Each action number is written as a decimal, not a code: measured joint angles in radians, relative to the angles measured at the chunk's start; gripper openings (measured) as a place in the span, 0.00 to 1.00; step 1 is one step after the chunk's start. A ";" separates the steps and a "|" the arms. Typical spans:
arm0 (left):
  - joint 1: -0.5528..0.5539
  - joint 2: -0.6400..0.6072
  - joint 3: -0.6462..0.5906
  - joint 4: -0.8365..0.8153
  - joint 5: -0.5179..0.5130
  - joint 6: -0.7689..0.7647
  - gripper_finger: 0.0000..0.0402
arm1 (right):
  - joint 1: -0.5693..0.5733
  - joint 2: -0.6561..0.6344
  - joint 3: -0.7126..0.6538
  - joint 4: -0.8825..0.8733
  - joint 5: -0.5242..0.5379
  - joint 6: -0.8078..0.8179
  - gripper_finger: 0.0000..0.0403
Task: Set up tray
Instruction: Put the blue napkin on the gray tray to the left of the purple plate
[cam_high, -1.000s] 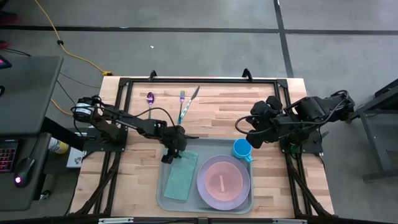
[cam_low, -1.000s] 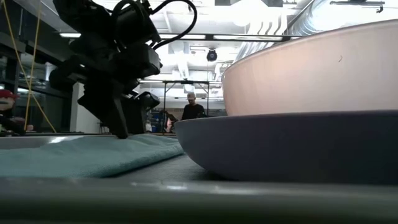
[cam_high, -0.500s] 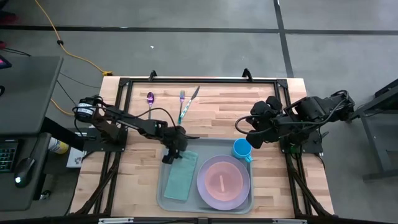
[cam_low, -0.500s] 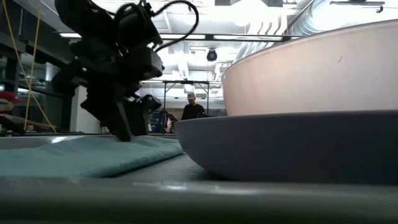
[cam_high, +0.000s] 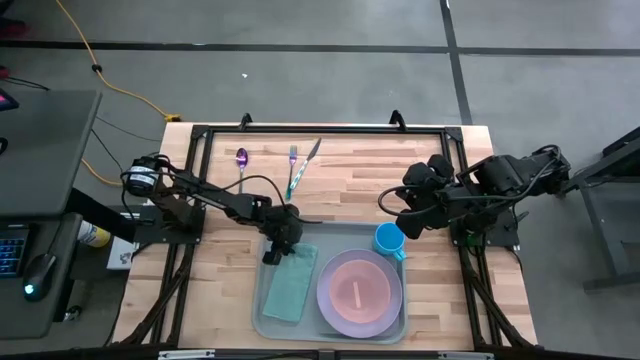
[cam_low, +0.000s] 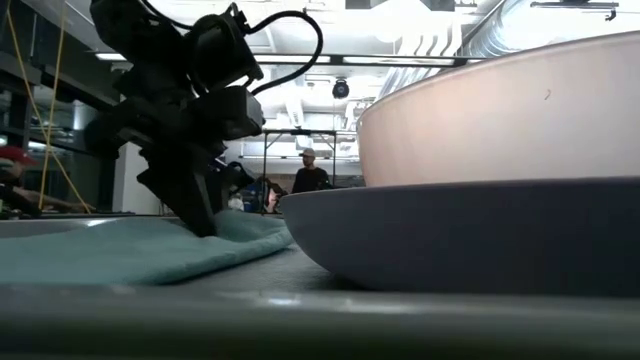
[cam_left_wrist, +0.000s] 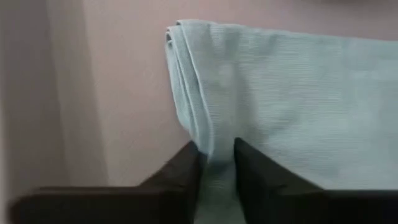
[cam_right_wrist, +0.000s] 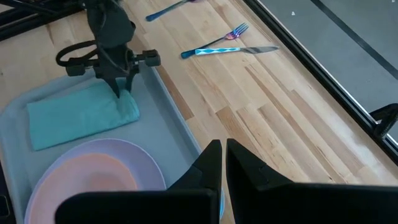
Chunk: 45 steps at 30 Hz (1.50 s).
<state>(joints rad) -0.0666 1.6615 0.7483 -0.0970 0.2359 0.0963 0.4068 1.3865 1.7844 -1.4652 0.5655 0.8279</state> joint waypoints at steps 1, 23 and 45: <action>-0.001 0.000 0.000 0.000 -0.001 0.000 0.22 | 0.000 0.000 0.000 0.000 0.000 -0.001 0.00; -0.012 0.002 -0.002 0.041 -0.193 -0.339 0.05 | 0.000 0.000 0.000 -0.002 0.000 -0.025 0.00; -0.028 -0.084 0.053 -0.256 -0.104 -0.175 0.08 | 0.000 0.000 0.000 -0.003 0.002 -0.021 0.00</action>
<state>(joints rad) -0.0948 1.5772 0.8017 -0.3527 0.1318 -0.0792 0.4068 1.3865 1.7844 -1.4685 0.5674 0.8066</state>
